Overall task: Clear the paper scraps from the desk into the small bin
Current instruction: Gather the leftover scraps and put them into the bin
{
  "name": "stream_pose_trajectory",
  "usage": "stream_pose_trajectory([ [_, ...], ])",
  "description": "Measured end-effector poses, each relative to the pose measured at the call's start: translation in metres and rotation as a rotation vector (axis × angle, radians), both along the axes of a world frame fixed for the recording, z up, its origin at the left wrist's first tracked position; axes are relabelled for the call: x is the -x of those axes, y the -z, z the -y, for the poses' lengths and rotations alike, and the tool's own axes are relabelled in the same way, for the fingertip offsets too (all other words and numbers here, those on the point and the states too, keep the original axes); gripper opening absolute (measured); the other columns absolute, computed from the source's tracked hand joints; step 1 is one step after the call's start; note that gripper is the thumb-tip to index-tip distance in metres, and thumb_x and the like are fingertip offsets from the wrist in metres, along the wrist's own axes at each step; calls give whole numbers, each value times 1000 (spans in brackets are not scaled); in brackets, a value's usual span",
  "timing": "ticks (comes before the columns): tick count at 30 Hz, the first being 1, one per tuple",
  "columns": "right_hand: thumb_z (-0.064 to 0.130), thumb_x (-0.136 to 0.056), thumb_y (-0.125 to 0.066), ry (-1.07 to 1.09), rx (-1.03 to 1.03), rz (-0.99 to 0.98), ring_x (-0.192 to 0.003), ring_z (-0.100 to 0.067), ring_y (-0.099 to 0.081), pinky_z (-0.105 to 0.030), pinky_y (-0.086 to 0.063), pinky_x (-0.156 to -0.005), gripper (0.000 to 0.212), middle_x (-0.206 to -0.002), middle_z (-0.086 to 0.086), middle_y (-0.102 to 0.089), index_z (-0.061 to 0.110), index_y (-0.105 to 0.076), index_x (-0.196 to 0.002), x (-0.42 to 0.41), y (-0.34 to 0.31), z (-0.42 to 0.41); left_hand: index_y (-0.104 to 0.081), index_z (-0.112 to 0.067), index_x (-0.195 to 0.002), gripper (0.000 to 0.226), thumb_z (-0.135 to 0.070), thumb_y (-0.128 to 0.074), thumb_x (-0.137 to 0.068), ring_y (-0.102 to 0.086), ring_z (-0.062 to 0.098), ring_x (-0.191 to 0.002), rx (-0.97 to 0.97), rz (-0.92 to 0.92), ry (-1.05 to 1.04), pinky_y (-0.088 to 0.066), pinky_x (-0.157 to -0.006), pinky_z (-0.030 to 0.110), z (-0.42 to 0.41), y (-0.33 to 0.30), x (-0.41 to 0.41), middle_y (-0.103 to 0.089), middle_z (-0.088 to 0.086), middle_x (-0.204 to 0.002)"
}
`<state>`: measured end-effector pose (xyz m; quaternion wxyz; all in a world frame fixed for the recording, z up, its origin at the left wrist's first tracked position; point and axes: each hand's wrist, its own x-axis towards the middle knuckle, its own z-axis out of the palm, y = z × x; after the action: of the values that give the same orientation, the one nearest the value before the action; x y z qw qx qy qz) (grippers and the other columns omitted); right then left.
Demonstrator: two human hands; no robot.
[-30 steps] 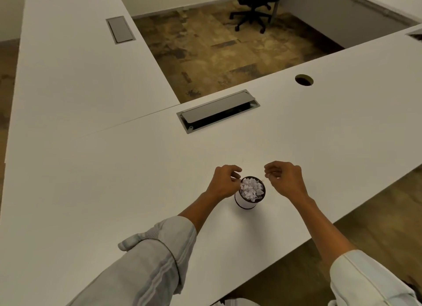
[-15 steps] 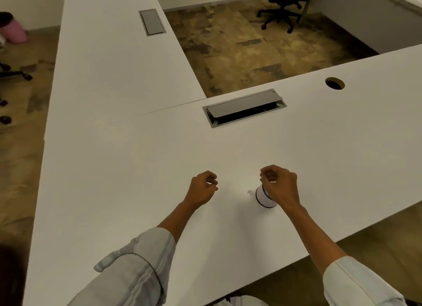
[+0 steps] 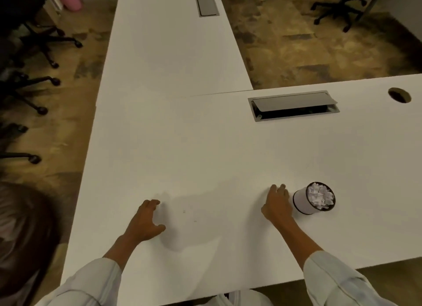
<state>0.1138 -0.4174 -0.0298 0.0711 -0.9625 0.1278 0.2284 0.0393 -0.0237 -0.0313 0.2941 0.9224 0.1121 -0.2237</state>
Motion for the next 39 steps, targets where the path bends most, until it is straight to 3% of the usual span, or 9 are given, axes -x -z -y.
stream_pose_trajectory([
  [4,28,-91,-59,-31,110,-41,-145,-46,-19,-43,-27,-118,82,-153,-36,-19,-5,-12,-149,-6,8,9,-45,-14,-131,80,-27,-82,-61,-53,17,-88,34,9,52,-49,-77,28,2,10,15,-47,-1,-109],
  [8,31,-93,-54,-31,150,-28,-141,-45,-28,-42,-26,-119,80,-147,-38,-30,-11,-12,-147,-9,15,13,-44,-9,-133,79,-29,-81,-67,-54,20,-92,26,86,84,-50,-81,30,30,15,12,-47,4,-118],
  [12,16,-90,-63,85,-32,4,-144,-38,-24,-41,-40,-110,81,-153,-27,-25,-4,-11,-150,4,16,-15,-40,-4,-139,69,-20,-71,-79,-54,27,-110,38,103,95,-50,-94,34,56,16,-2,-45,10,-129],
  [19,-14,-86,-42,-232,-280,117,-151,-23,-14,-36,-14,-124,76,-163,-13,-17,7,-14,-154,63,31,-105,-53,-2,-130,50,-3,-64,-81,-57,24,-105,140,116,144,-50,-93,29,77,26,-10,-52,12,-120],
  [23,-7,-91,-45,-328,-489,201,-145,-17,-33,-27,-32,-115,66,-160,-3,-28,16,-30,-151,70,25,-120,-53,-4,-130,61,-15,-76,-75,-55,13,-91,192,102,118,-50,-81,19,75,29,-4,-54,8,-119],
  [28,-1,-89,-57,-70,-661,437,-124,-24,-57,-34,-49,-104,46,-137,-9,-57,9,-55,-134,52,15,-83,-49,-6,-130,80,-39,-83,-66,-52,23,-113,45,181,21,-51,-93,32,78,25,4,-49,8,-127],
  [31,9,-87,-65,-81,-621,332,-111,-23,-62,-33,-56,-92,46,-127,-8,-60,11,-55,-132,43,17,-73,-53,-3,-127,71,-36,-81,-70,-48,26,-115,-11,197,12,-51,-91,34,93,25,7,-51,11,-126],
  [35,30,-91,-64,-284,-458,161,-129,-23,-48,-35,-46,-104,56,-141,-6,-51,13,-47,-142,39,26,-93,-59,-3,-121,39,-19,-67,-86,-52,24,-112,-64,227,38,-53,-90,30,113,27,7,-58,10,-120],
  [39,15,-97,-53,-544,-269,149,-122,-21,-49,-32,-52,-87,35,-135,-4,-54,14,-55,-132,42,33,-115,-62,-4,-106,18,-4,-49,-94,-59,25,-95,-77,228,73,-54,-78,30,124,31,12,-61,11,-107],
])
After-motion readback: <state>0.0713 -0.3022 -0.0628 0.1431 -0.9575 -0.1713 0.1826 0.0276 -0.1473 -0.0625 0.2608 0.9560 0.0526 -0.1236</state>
